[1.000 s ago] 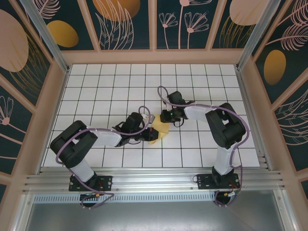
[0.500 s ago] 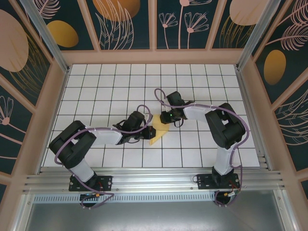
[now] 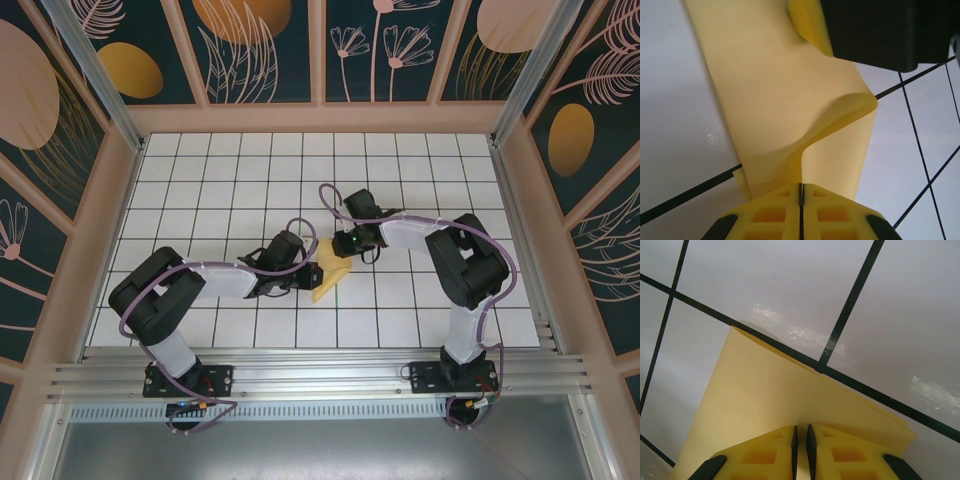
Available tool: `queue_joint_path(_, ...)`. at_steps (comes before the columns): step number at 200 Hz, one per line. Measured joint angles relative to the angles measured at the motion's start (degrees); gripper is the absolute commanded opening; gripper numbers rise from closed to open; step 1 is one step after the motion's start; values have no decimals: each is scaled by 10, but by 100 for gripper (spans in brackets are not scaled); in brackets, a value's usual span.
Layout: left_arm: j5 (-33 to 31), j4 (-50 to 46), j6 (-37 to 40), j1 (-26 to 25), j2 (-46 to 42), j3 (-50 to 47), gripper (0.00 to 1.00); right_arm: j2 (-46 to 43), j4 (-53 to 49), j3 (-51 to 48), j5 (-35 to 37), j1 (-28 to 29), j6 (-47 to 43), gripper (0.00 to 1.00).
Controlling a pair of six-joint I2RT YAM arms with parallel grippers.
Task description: Fold a paper plane with a square sheet of paper (pick it up from the middle)
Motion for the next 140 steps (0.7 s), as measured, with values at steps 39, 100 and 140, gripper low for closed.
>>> queue_joint_path(39,-4,0,5,0,1,0,11,1,0,0,0,1,0,18)
queue_joint_path(100,-4,-2,20,0,1,4,11,1,0,0,3,1,0,18)
queue_joint_path(140,-6,-6,28,0,17,13,11,1,0,0,5,2,0,18)
